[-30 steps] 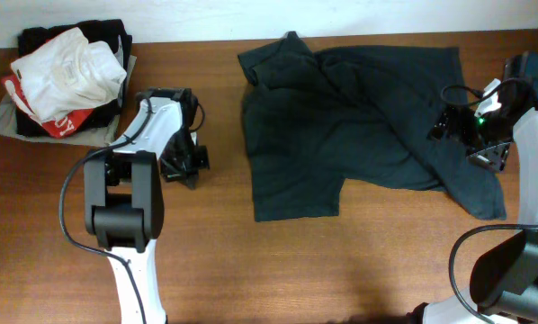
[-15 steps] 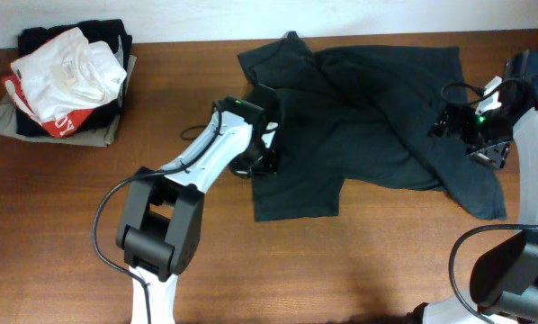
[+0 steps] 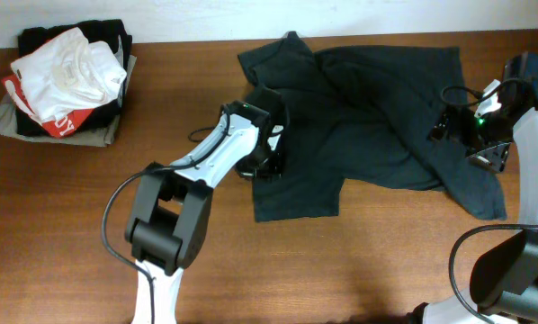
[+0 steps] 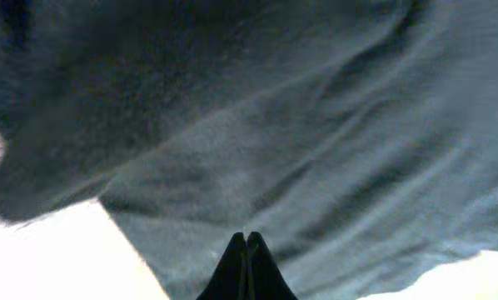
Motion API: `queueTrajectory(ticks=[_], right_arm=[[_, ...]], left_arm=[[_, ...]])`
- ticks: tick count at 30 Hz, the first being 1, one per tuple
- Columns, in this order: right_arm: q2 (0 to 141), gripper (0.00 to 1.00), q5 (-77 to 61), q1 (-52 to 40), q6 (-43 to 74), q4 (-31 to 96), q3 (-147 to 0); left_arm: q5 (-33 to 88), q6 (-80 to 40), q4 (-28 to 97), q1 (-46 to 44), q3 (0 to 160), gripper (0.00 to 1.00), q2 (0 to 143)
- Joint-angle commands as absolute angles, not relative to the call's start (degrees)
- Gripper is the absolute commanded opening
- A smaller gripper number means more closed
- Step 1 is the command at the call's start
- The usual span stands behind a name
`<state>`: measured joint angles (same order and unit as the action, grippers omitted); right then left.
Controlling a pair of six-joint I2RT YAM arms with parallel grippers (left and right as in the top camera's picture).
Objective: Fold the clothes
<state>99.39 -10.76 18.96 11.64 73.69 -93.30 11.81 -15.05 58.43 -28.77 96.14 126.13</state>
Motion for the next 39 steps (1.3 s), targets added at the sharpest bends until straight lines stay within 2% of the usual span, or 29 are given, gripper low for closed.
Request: queueTrajectory(ticks=[1,12,19,26,29,32,39], right_arm=[[99.8,0.99,-10.5,18.6,11.6,73.9,-92.9],[99.8,0.99,-10.5,18.6,11.6,74.9,-92.9],[99.8,0.99,-10.5,18.6,11.6,75.1,-92.9],[99.8,0.99,-10.5,18.6,11.6,75.8,-92.9],[99.8,0.99,-10.5,18.6,11.6,75.9,-92.9],[99.8,0.99,-10.5,18.6,11.6,75.9,-92.9],[99.8,0.99,-10.5,18.6,11.6,74.7,-92.9]], left_arm=[[12.4,-15.6,58.5,-28.6,95.6,0.01,127.9],[12.5,-17.2,62.0,-27.6,95.6,0.0,131.2],[5.1,-17.0,65.4,-22.7,94.6,0.01,131.4],[4.4,-17.1,63.2,-18.2,87.1,0.01,131.6],[3.5,-18.2,63.6,-15.0,83.9,0.01,131.6],[-4.4,-24.6,67.9,-10.8,82.9,0.01,131.6],[-5.8,-27.6,73.1,-1.1,82.9,0.01,130.8]])
